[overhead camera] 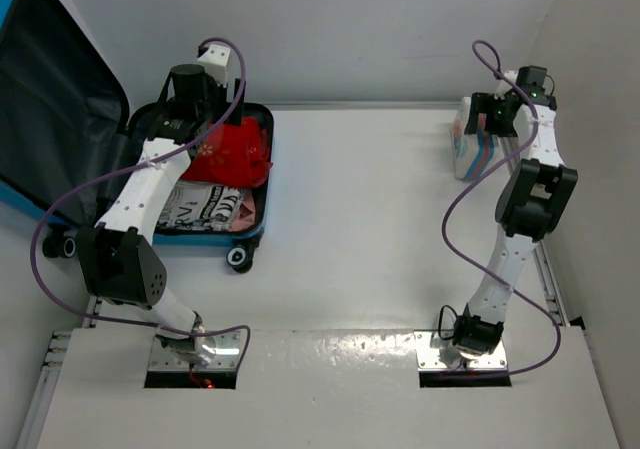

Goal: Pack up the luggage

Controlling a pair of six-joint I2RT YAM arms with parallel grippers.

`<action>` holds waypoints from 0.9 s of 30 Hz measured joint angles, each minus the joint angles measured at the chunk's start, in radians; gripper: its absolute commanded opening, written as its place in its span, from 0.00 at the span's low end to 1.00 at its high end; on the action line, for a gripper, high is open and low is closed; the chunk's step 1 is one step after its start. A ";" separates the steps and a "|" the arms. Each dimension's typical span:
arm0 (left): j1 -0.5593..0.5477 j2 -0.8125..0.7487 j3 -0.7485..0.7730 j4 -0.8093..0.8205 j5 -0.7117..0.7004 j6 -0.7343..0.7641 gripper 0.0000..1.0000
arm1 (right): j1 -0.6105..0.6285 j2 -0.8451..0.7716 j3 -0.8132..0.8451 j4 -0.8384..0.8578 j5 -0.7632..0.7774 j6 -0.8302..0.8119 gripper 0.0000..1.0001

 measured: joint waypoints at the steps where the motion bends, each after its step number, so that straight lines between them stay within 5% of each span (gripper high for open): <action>1: 0.000 0.000 0.000 0.000 0.000 0.000 0.99 | 0.005 0.016 0.005 -0.003 0.002 -0.002 1.00; 7: 0.000 0.000 0.000 -0.002 0.002 0.003 0.99 | 0.046 0.090 0.021 -0.011 0.037 -0.021 0.96; 9: 0.000 0.000 0.000 -0.003 0.002 0.003 0.99 | 0.053 0.110 0.034 -0.012 0.059 -0.026 0.85; 12: 0.000 0.000 0.000 -0.006 0.003 -0.001 0.99 | 0.058 0.111 0.042 -0.016 0.080 -0.027 0.62; 15: 0.008 0.000 -0.010 -0.003 0.042 -0.037 0.99 | 0.057 0.111 0.045 -0.017 0.105 -0.021 0.18; 18: 0.029 0.000 -0.038 -0.006 0.146 -0.121 0.99 | 0.058 0.108 0.046 -0.019 0.110 -0.018 0.02; 27: 0.159 0.000 -0.185 0.134 0.658 -0.455 0.99 | 0.069 0.012 -0.038 -0.047 -0.153 0.265 0.00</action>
